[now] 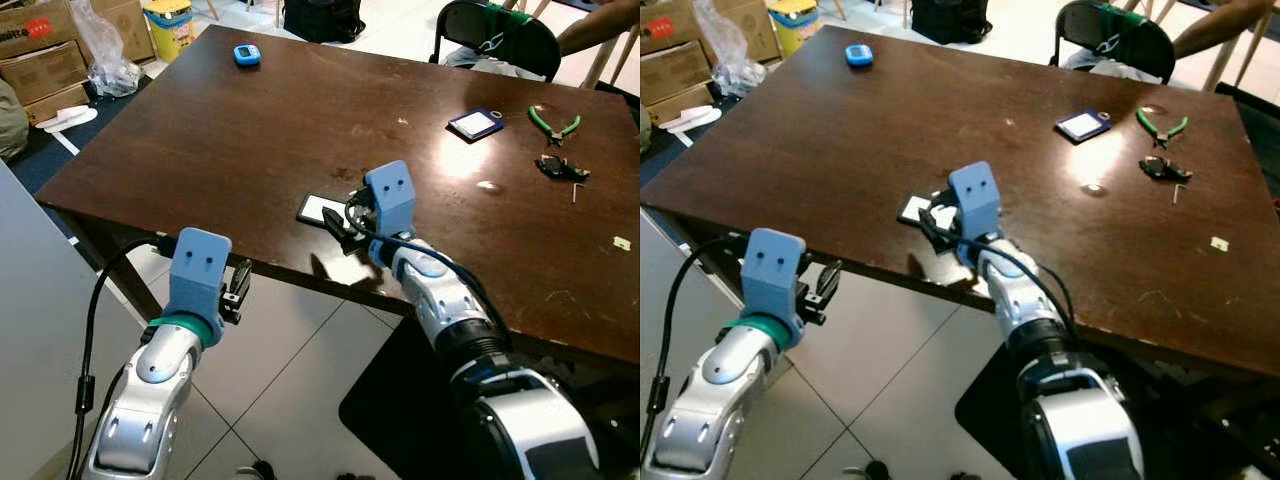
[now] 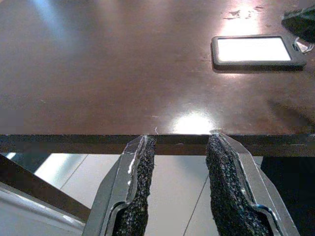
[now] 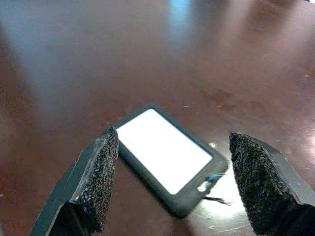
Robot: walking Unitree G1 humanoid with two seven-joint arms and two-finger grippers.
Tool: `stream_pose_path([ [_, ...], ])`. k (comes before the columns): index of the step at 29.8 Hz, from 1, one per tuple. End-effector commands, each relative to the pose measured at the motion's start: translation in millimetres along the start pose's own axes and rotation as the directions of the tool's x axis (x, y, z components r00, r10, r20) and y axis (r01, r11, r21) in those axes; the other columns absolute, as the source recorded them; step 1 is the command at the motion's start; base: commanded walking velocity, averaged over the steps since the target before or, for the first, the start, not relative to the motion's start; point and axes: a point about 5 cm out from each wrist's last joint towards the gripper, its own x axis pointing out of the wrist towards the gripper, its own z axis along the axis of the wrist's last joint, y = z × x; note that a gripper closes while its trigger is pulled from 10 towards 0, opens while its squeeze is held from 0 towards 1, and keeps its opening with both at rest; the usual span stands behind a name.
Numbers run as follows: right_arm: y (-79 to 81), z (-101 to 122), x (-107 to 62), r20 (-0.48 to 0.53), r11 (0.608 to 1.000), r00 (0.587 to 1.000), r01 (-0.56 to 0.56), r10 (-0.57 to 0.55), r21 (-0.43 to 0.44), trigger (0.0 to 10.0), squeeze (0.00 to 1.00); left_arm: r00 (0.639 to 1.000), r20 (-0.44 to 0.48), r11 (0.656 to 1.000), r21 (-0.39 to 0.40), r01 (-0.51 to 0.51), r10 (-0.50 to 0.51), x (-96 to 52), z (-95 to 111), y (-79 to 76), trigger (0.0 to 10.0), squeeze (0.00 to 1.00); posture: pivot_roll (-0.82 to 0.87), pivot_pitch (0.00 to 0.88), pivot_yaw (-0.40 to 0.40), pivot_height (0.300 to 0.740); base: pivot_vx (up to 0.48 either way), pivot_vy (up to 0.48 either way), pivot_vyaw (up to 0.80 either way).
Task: Hang keys on a hook
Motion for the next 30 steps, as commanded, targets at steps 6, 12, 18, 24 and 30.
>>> stream_pose_path([
  [6,-15.8,5.2,-27.5,0.167,0.998,0.984,0.051,-0.056,0.032,10.0,0.0,0.999,0.034,0.999,-0.019,-0.038,0.038,-14.2,6.0,6.1,10.0,0.0,-0.01,0.157,0.059,0.74,0.0,0.0,0.0],
  [12,-20.1,5.5,-40.3,0.206,0.995,0.973,0.093,-0.101,0.047,10.0,0.0,0.998,0.038,0.998,-0.024,-0.05,0.051,-15.2,6.9,9.4,10.0,0.0,-0.03,0.137,0.066,0.74,0.0,0.0,0.0],
  [18,-17.1,-1.8,-44.8,0.207,0.987,0.966,0.146,-0.158,0.072,10.0,0.0,0.993,0.015,0.992,-0.05,-0.12,0.121,-4.5,-0.2,18.1,10.0,0.0,-0.04,0.097,0.068,0.74,0.0,0.0,0.0],
  [24,-13.6,-6.4,-46.2,0.188,0.984,0.967,0.158,-0.17,0.08,10.0,0.0,0.989,-0.029,0.984,-0.094,-0.149,0.147,-2.3,-12.9,23.5,10.0,0.0,-0.05,0.04,0.061,0.74,0.0,0.0,0.0],
  [30,-14.7,-15.1,-53.2,0.16,0.982,0.969,0.181,-0.186,0.045,10.0,0.0,0.995,-0.033,0.993,-0.064,-0.1,0.098,3.8,-18.5,15.8,10.0,0.0,-0.09,0.0,0.116,0.74,0.0,0.0,0.0],
])
